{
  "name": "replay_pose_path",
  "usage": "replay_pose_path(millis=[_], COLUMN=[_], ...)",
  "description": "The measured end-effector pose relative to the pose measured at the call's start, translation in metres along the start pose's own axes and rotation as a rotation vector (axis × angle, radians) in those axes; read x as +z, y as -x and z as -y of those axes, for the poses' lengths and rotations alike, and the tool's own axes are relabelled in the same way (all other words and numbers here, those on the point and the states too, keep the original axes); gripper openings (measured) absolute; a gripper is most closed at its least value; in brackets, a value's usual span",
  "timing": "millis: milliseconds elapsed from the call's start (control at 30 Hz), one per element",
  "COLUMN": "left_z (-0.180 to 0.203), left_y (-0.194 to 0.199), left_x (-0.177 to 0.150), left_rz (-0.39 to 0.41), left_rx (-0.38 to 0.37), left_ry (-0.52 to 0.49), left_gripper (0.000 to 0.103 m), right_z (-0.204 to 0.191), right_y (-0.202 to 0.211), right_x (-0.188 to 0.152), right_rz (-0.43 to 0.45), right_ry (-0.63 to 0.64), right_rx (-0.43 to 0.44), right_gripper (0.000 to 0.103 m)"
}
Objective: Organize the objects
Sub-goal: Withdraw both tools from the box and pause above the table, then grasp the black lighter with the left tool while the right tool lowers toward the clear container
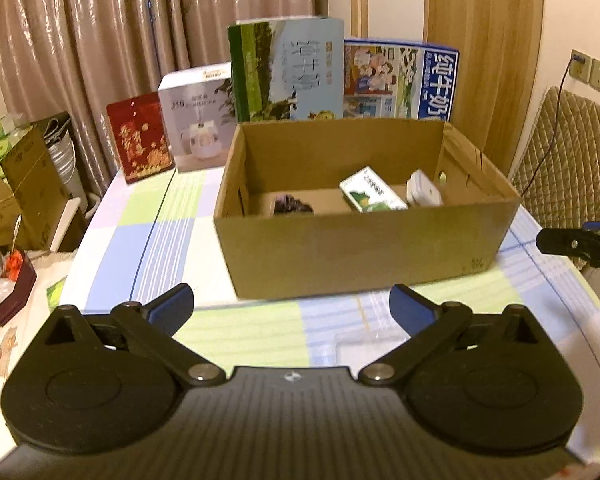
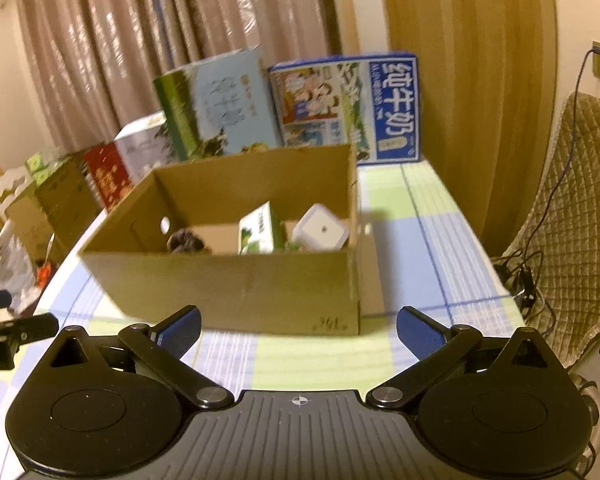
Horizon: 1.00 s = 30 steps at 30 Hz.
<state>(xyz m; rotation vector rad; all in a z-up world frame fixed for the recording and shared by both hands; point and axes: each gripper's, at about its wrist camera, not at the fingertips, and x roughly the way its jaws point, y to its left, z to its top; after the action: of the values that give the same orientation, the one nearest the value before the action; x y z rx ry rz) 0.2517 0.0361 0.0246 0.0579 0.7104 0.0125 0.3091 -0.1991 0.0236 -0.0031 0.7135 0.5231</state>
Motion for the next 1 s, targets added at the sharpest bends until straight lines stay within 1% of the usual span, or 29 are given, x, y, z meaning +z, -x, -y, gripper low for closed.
replay_pose_path(millis=[167, 367, 767, 1000], left_z=[-0.007, -0.012, -0.015, -0.015], left_y=[0.005, 0.008, 0.007, 0.002], left_x=[-0.018, -0.029, -0.032, -0.036], left_rz=[-0.033, -0.057, -0.059, -0.079], left_rx=[0.018, 0.026, 0.023, 0.026], left_ry=[-0.002, 0.005, 0.004, -0.005], left_gripper=[0.102, 0.102, 0.102, 0.102], right_z=[-0.012, -0.024, -0.034, -0.037], right_y=[0.002, -0.004, -0.013, -0.015], right_x=[-0.016, -0.023, -0.029, -0.033], right_rz=[-0.037, -0.061, -0.092, -0.109], right_ry=[0.028, 0.051, 0.057, 0.069], right_rx=[0.038, 0.047, 0.060, 0.061], right_gripper=[0.101, 0.101, 0.101, 0.101])
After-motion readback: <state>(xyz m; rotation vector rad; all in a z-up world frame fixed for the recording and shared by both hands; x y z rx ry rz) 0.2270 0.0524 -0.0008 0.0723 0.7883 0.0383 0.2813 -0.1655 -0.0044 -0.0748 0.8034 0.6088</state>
